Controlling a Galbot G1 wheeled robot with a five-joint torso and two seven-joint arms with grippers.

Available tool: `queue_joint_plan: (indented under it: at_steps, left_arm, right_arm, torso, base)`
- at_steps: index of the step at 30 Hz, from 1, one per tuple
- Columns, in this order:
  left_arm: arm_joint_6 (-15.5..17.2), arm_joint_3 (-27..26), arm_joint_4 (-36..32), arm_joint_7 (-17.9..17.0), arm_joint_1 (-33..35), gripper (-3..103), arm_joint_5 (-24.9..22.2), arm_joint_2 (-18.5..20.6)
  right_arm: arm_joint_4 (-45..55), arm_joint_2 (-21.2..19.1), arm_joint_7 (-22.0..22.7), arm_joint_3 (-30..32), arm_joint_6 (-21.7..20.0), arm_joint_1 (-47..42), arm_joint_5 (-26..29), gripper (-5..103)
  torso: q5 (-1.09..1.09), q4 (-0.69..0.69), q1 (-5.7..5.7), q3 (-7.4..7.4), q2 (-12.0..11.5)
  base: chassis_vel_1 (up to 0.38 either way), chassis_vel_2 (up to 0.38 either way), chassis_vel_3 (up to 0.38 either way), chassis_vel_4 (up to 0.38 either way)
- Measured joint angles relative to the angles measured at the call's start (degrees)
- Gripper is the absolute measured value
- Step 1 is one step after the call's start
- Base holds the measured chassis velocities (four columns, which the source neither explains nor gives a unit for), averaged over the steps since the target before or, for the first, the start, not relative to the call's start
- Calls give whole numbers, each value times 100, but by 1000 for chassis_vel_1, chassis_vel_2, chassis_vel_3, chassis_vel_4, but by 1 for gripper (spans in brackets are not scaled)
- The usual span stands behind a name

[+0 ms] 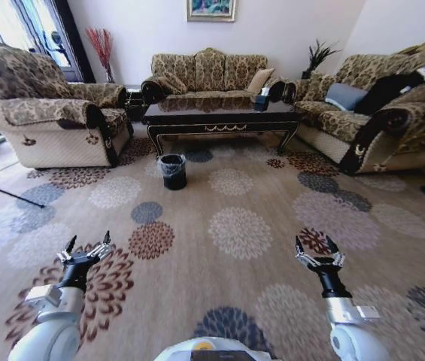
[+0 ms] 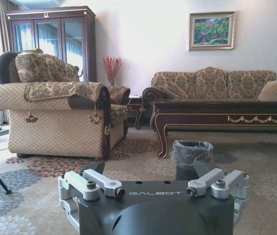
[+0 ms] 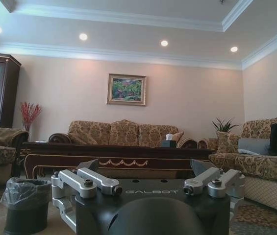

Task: Move to the front of the table and pick up the trash from the floor, then place it into the trash bin.

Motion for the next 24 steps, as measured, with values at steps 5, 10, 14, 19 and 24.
queue_joint_plan:
  at_steps: [5, 10, 14, 19, 24]
  left_arm:
    - [6, 7, 1, -3, -11, 100, 9, -1]
    - [8, 19, 10, -3, -23, 100, 19, -2]
    - [9, 24, 20, -5, -35, 100, 26, -4]
    - [10, 26, 32, -7, -47, 100, 30, -6]
    - [10, 40, 30, -9, -48, 100, 48, -15]
  right_arm:
    - [-14, 5, -47, -31, 66, 61, 36, 100]
    - [-8, 11, -42, -31, 52, 72, 2, 100]
    - [9, 13, -26, 1, -42, 47, -56, 100]
    - [9, 11, -27, 17, -69, 43, -56, 100]
    - [11, 8, -14, 21, -104, 59, -58, 100]
  torso:
    - [-4, 2, 1, 4, -1]
    - [-5, 1, 8, 7, -4]
    - [-4, 2, 7, 5, -4]
    - [-5, 2, 5, 4, -3]
    - [-5, 1, 4, 4, -3]
  base:
    - [74, -66, -110, 104]
    - [-70, 61, 31, -66]
    - [-15, 13, 7, -9]
    - [0, 0, 0, 0]
    - [-22, 9, 23, -7]
